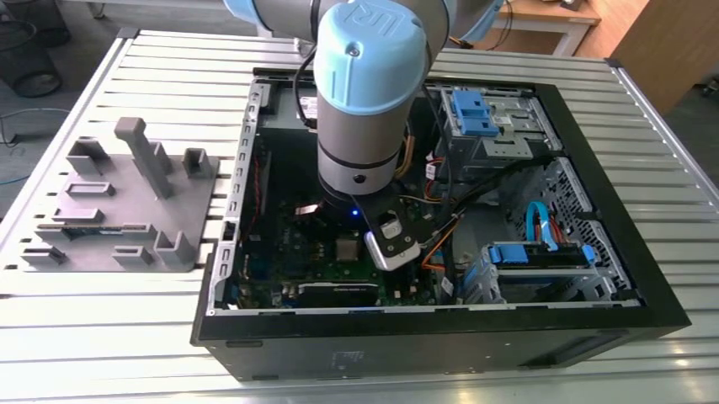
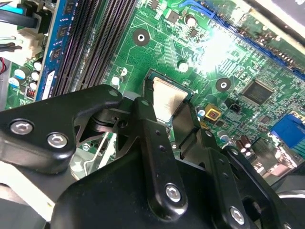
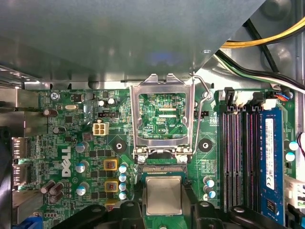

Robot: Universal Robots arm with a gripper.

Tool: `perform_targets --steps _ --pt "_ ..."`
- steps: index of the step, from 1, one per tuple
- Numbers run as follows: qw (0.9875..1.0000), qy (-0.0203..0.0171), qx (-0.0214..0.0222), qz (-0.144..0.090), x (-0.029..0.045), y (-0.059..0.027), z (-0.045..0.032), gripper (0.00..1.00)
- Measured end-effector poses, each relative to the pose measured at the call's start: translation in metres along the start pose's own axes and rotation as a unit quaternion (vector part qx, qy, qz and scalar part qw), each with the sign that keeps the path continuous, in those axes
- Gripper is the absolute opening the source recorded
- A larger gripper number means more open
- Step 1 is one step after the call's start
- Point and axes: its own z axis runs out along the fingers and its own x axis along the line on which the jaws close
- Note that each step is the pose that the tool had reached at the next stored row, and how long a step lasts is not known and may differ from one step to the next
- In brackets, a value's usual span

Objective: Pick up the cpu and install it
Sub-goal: 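Place the cpu into insertion slot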

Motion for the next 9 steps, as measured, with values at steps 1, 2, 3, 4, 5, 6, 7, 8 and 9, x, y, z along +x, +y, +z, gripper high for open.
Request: perform_targets --steps 1,2,3,4,5,6,7,8,9 --pt "1.0000 0.0000 0.0000 0.000 0.0000 0.0000 0.0000 0.41" --pt "1.0000 0.0000 -0.0001 0.000 0.0000 0.0000 0.0000 0.41" --pt "1.0000 -0.0001 -0.0001 0.000 0.0000 0.0000 0.0001 0.41" --pt "1.0000 -0.0001 -0.0001 0.000 0.0000 0.0000 0.0001 0.41" --pt "1.0000 -0.0001 -0.0001 0.000 0.0000 0.0000 0.0001 0.41" --pt "1.0000 -0.0001 -0.0001 0.000 0.0000 0.0000 0.0001 0.41" --pt "1.0000 -0.0001 -0.0001 0.000 0.0000 0.0000 0.0001 0.40" --pt "1.0000 -0.0001 -0.0001 0.000 0.0000 0.0000 0.0001 0.40" --pt "1.0000 -0.0001 -0.0001 0.000 0.0000 0.0000 0.0001 0.40"
